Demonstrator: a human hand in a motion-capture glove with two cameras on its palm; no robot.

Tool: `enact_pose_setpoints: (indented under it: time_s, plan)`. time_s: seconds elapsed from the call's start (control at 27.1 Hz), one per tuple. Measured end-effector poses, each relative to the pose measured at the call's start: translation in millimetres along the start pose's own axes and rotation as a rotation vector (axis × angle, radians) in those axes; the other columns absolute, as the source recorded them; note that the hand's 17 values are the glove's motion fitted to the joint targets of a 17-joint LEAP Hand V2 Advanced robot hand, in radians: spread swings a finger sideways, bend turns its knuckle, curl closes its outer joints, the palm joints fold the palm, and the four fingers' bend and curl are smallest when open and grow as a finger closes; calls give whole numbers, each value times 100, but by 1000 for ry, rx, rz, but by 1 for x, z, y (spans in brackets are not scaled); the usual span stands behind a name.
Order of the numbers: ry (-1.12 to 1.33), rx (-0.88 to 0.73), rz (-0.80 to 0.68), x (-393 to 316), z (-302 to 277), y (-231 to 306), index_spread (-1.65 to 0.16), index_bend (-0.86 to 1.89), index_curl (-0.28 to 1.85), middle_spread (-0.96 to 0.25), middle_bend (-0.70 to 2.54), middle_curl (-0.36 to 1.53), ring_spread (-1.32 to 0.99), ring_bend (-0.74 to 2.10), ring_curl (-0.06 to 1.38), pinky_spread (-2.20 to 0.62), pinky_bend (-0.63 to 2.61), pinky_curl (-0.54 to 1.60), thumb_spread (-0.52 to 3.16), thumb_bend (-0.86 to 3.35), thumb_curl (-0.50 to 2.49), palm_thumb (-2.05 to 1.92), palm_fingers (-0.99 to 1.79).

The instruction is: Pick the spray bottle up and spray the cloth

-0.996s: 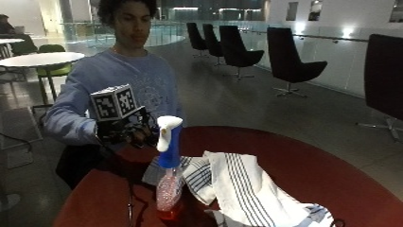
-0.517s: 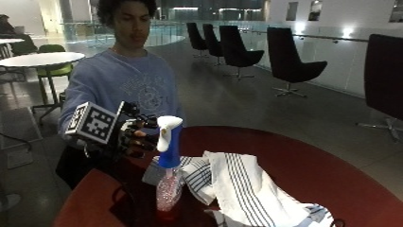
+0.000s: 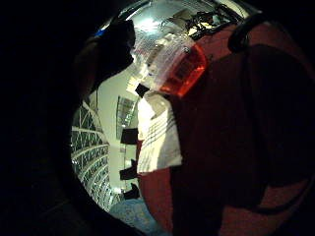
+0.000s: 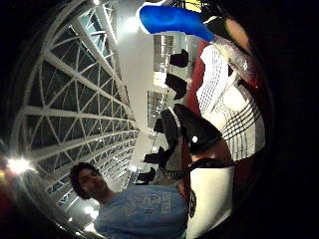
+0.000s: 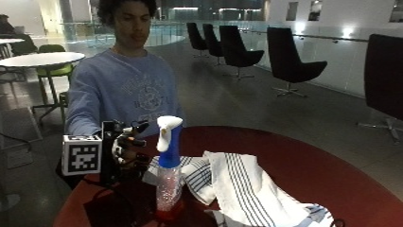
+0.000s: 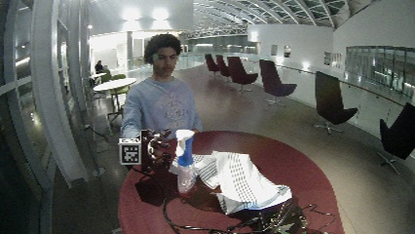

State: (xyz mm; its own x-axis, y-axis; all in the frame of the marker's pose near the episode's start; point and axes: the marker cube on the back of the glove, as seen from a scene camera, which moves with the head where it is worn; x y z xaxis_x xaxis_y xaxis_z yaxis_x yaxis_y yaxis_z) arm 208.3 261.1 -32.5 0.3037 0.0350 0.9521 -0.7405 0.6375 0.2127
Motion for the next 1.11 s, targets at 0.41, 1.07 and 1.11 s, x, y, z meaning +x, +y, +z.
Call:
enact_pose_setpoints:
  time_s: [0.41,1.07,1.11]
  plan:
    - [56,62,68,10,12,-43,-38,12,27,-3,26,37,2,36,30,21,25,34,114,-2,33,67,59]
    - [174,201,164,28,59,-103,-39,9,23,0,24,38,4,28,29,24,33,37,100,-4,32,59,38]
    - [177,222,165,28,61,-105,-39,9,23,0,24,38,4,28,29,24,33,37,99,-4,32,59,38]
